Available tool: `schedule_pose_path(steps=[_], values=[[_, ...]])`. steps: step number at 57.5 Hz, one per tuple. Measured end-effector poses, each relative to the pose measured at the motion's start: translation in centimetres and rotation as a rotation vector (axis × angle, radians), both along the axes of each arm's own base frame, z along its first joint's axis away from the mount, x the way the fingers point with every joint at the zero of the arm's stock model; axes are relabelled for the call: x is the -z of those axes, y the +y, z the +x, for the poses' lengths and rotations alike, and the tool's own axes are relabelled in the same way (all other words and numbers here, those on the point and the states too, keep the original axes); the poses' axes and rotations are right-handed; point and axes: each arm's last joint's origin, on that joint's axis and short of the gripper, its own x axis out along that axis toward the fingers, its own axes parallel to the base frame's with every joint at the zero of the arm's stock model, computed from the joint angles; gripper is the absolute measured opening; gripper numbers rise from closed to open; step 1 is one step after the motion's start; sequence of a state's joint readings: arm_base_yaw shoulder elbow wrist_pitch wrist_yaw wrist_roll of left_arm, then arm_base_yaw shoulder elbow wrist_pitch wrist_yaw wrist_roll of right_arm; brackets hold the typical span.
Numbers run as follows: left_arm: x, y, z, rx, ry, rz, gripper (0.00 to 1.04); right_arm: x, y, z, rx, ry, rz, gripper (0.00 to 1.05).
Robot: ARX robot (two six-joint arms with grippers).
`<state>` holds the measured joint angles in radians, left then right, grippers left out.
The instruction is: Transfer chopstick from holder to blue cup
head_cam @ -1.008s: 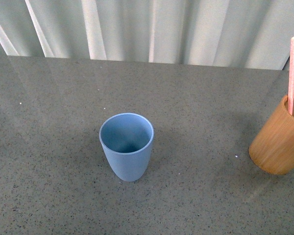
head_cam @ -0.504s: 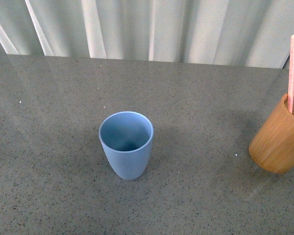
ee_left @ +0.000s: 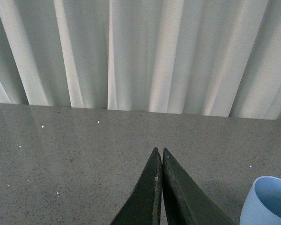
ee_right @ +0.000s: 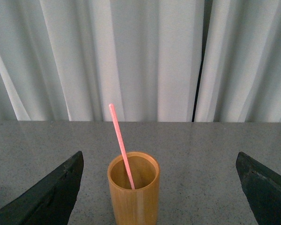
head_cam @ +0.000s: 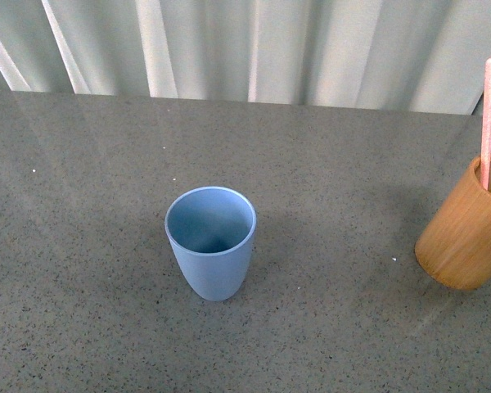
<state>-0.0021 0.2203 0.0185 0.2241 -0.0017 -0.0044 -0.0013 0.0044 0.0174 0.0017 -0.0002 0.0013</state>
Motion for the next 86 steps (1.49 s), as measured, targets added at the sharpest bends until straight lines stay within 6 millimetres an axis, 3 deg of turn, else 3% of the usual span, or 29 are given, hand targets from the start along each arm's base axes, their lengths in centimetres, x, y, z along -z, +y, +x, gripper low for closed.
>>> schedule_pose_path(steps=[32,50,54,57,64,73,86], values=[[0.3,0.0,-1.4,0.001,0.007,-0.001,0.05,0.0,0.0,0.0,0.000,0.000,0.000,0.95],[0.3,0.0,-1.4,0.001,0.006,0.000,0.59,0.0,0.0,0.0,0.000,0.000,0.000,0.95],[0.3,0.0,-1.4,0.001,0.006,0.000,0.72,0.1,0.0,0.1,-0.026,0.121,0.037,0.95],[0.3,0.0,-1.4,0.002,0.006,0.000,0.81,0.4,-0.1,0.8,-0.038,0.236,0.069,0.95],[0.3,0.0,-1.4,0.001,0.006,0.000,0.99,0.5,-0.4,2.9,-0.027,0.275,0.064,0.95],[0.3,0.0,-1.4,0.001,0.006,0.000,0.98,0.6,-0.4,6.5,-0.037,0.277,0.001,0.95],[0.3,0.0,-1.4,0.001,0.006,0.000,0.98,3.3,-0.2,12.4,-0.048,0.332,-0.060,0.95]])
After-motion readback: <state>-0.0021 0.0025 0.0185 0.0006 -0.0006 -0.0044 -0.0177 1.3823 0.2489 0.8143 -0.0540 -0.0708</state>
